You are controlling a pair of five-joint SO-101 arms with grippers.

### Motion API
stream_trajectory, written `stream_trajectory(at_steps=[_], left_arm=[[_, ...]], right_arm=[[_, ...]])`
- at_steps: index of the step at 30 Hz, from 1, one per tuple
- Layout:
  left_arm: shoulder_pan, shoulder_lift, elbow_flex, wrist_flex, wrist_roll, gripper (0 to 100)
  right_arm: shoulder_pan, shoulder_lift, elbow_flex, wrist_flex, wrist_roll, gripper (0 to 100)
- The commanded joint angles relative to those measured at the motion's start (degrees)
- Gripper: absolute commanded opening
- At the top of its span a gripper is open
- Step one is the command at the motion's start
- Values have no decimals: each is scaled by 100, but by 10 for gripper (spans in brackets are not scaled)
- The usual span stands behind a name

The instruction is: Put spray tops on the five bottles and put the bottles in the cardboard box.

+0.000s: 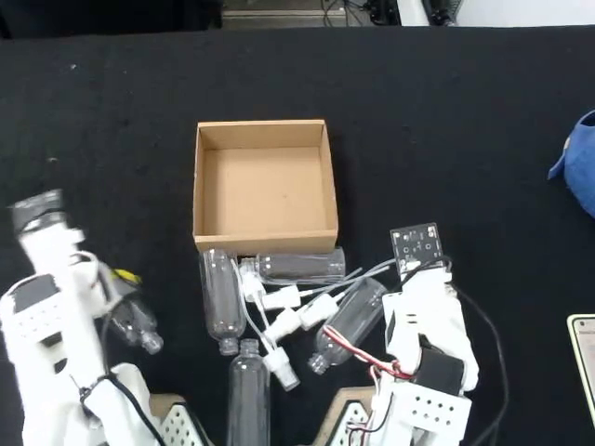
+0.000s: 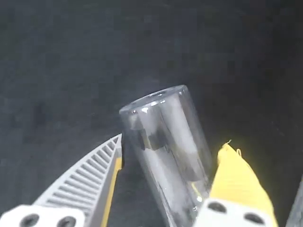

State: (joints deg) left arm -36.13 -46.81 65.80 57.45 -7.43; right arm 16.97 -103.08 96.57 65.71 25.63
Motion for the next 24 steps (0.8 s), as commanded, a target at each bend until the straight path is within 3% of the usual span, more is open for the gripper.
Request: stream_trajectory(at_steps=[1,6,8,14,17,20,24], left_arm=[[-347,9,-435,-26,387,195],[-198,9,-892,642,1002,351],[-215,9,-1305,809,958,352],[-224,53,-2862,1688,-404,339],[-347,360,-3125,1758,-1125,338],[-470,985,-3152,1653,-1670,338],[-787,1864,-3187,914,-2101,338]], right_arm=[[70,-541,-13,18,44,12],[70,-541,-13,18,44,12],[70,-541,-13,18,44,12],[79,-541,-13,18,44,11],[79,-541,-13,18,44,11],[79,-541,-13,18,44,11],[79,-541,-13,18,44,11]])
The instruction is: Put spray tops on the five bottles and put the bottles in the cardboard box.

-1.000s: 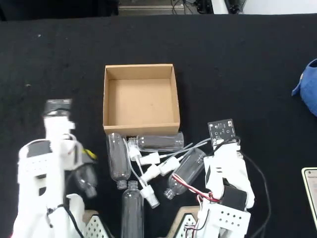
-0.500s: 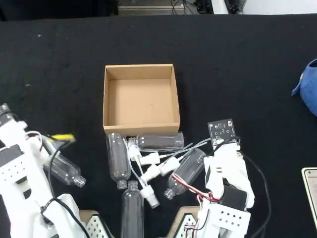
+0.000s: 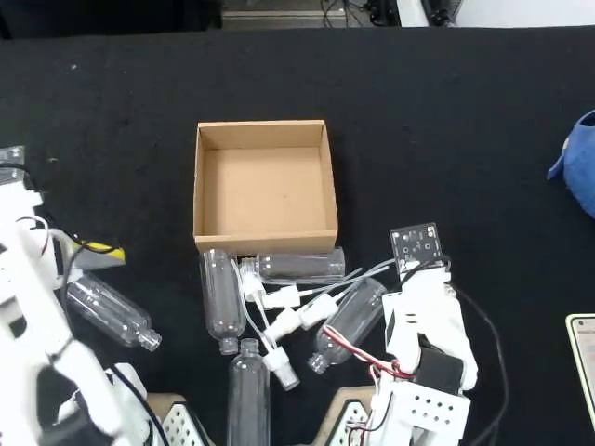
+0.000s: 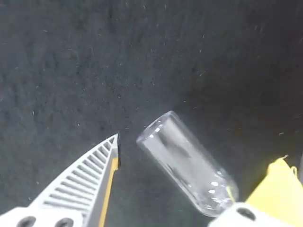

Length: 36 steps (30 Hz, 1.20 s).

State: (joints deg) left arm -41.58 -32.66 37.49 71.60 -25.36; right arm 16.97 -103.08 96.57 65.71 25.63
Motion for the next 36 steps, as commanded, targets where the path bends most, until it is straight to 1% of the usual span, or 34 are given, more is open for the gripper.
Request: stream_trajectory(at_steps=[1,4,6,14,18,22,25,29,31,34,36], left_arm=[[-338,642,-347,-747,-431,338],[-655,1196,-215,-1327,-1055,338],[-910,1442,-154,-1512,-1530,338],[-2105,1670,-101,-1556,-3033,338],[-2554,1670,-101,-1556,-3763,338],[-2826,1662,-207,-1574,-4123,338],[-2993,1662,-479,-1556,-4123,338],[-3398,1662,-655,-1556,-4220,338],[-3618,1662,-681,-1556,-4607,338],[-3864,1662,-347,-1547,-5231,338],[-3890,1662,-40,-1547,-5407,338]], right_arm=[[79,-541,-13,18,44,11],[79,-541,-13,18,44,11],[79,-541,-13,18,44,11],[70,-541,-13,18,44,11],[70,-541,-13,18,44,11],[70,-541,-13,18,44,11],[70,-541,-13,18,44,11],[70,-541,-13,18,44,11],[70,-541,-13,18,44,11],[70,-541,-13,18,44,11],[70,-541,-13,18,44,11]])
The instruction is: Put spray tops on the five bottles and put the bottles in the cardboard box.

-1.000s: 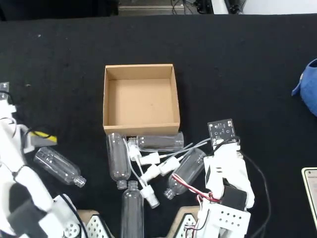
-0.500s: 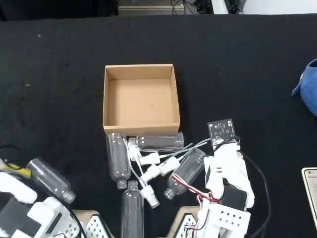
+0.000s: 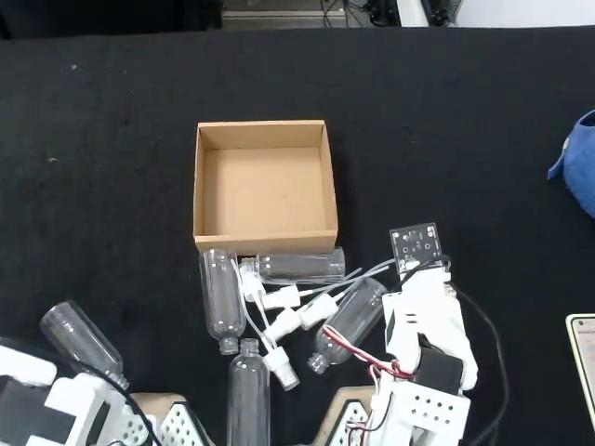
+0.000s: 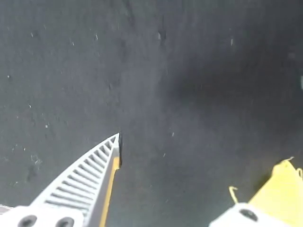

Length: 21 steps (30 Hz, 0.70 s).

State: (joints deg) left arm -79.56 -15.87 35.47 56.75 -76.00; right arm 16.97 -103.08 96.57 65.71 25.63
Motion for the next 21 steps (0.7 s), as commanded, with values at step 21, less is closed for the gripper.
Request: stream_trajectory(at_steps=[21], left_arm=[[3881,-4589,3433,782,3508,338]], right_arm=[[70,-541,-13,26,44,11]])
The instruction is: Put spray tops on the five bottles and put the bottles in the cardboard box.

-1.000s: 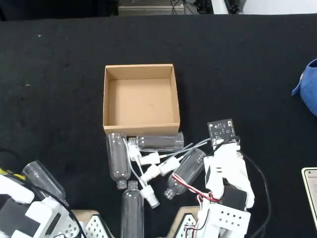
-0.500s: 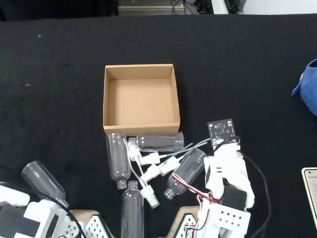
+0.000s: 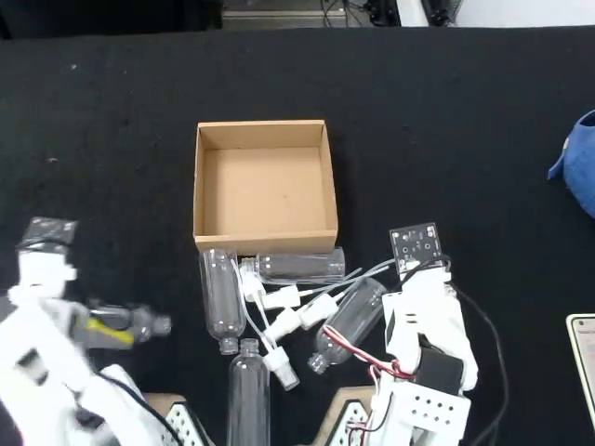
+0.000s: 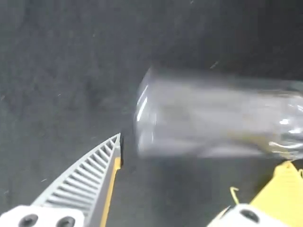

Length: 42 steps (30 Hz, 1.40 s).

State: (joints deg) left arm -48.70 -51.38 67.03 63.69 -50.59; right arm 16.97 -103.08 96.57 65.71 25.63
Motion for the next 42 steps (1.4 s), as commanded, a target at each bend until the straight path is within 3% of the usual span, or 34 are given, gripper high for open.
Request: stream_trajectory(at_steps=[1,4,8,23,27,31,37,42], left_arm=[[1007,-1371,374,97,1336,339],[1446,-2242,295,536,1978,341],[1842,-2646,-303,1574,1802,340],[1903,-343,-1323,1785,-1969,339],[1895,-88,-936,914,-1960,338],[1947,-79,-145,-9,-1415,338],[2079,-88,382,-703,-1125,323],[2079,-88,330,-527,-1064,63]], right_arm=[[70,-541,-13,26,44,11],[70,-541,-13,53,44,11],[70,-541,-13,132,44,11],[70,-541,-13,132,44,11],[70,-541,-13,132,44,11],[70,-541,-13,132,44,11],[70,-541,-13,132,44,11],[70,-541,-13,132,44,11]])
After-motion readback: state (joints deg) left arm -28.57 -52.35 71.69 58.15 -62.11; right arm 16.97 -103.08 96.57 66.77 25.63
